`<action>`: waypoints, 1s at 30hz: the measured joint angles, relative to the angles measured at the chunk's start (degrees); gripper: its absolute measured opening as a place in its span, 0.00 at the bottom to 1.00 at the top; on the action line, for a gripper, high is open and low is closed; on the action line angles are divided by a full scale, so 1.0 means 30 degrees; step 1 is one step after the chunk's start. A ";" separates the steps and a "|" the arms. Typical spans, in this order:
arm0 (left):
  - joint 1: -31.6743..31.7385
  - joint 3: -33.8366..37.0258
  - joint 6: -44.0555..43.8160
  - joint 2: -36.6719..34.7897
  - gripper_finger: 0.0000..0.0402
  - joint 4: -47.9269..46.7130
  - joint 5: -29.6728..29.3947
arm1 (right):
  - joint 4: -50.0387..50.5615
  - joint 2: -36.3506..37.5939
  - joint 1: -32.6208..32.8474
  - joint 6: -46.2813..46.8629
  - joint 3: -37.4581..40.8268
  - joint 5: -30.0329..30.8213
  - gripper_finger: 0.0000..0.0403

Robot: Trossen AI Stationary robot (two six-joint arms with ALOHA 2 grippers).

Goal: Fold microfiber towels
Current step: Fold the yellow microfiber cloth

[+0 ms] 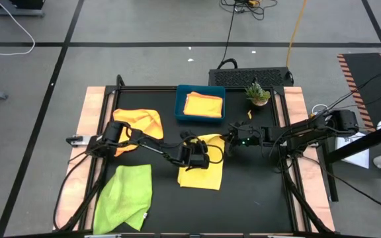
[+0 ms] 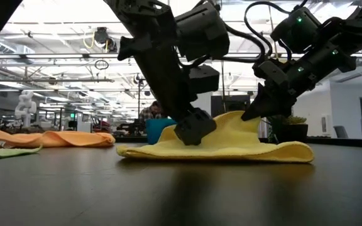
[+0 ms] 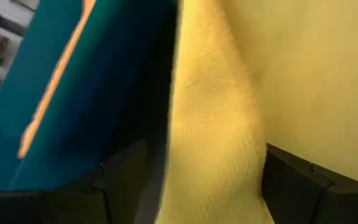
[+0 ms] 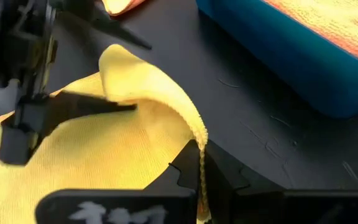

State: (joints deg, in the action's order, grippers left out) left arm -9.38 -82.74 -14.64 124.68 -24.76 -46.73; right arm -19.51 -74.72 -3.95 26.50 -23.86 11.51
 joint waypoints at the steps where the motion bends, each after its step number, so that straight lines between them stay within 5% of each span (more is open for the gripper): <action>1: 0.0060 0.0000 -0.0035 -0.0002 0.69 -0.0165 -0.0046 | 0.0001 0.0000 0.0048 0.0007 0.0000 0.0005 0.02; 30: 0.0307 0.0007 -0.0266 -0.1027 0.66 -0.2417 -0.1676 | 0.0175 0.0000 0.0118 -0.0066 0.0022 0.0051 0.02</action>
State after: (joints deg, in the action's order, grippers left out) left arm -8.46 -82.72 -15.44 121.60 -32.01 -51.76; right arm -18.98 -74.72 -3.60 26.31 -23.79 11.66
